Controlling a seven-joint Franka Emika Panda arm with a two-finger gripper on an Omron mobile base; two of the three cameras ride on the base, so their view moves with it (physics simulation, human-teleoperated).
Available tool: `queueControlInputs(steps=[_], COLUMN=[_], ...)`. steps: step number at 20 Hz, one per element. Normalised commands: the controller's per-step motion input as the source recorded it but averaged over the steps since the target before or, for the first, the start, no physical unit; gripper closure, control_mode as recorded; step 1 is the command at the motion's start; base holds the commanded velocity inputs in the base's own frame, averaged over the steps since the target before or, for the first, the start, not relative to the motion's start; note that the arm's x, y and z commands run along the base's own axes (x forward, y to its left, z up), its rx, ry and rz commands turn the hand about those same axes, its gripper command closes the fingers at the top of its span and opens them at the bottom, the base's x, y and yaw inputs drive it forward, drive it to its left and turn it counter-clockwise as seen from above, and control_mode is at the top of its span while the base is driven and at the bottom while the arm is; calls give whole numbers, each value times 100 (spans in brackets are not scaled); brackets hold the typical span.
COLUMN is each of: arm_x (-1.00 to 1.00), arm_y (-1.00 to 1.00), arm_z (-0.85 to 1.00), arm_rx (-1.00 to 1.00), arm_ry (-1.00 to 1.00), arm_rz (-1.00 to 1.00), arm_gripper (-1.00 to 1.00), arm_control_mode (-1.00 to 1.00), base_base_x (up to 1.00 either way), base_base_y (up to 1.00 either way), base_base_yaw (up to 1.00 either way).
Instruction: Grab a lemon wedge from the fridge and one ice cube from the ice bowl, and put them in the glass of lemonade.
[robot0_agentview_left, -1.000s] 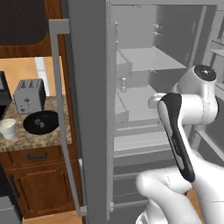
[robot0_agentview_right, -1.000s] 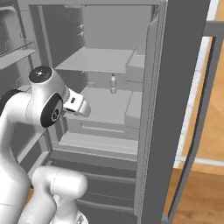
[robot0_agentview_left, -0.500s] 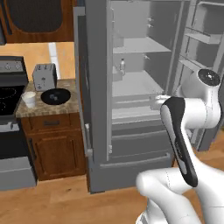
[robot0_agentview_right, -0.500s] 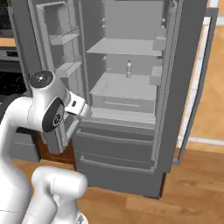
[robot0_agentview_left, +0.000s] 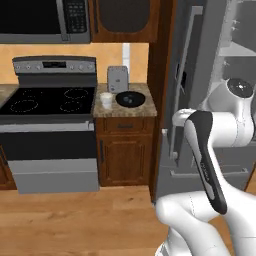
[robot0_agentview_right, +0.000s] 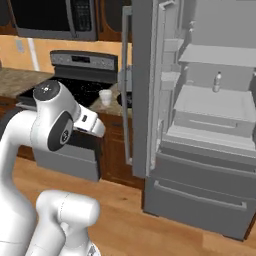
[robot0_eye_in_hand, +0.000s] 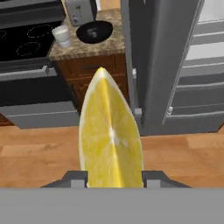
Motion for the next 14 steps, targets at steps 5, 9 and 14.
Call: queueControlInputs(steps=[5, 9, 14], arm_x=[0, 0, 0], arm_y=[0, 0, 0], arm_z=[0, 0, 0], arm_rx=[0, 0, 0], arm_ry=[0, 0, 0], arm_rz=[0, 0, 0], arm_gripper=[100, 100, 100], arm_control_mode=[100, 100, 100], base_base_x=[72, 100, 98], base_base_y=[94, 60, -5], base_base_yaw=[3, -5, -11])
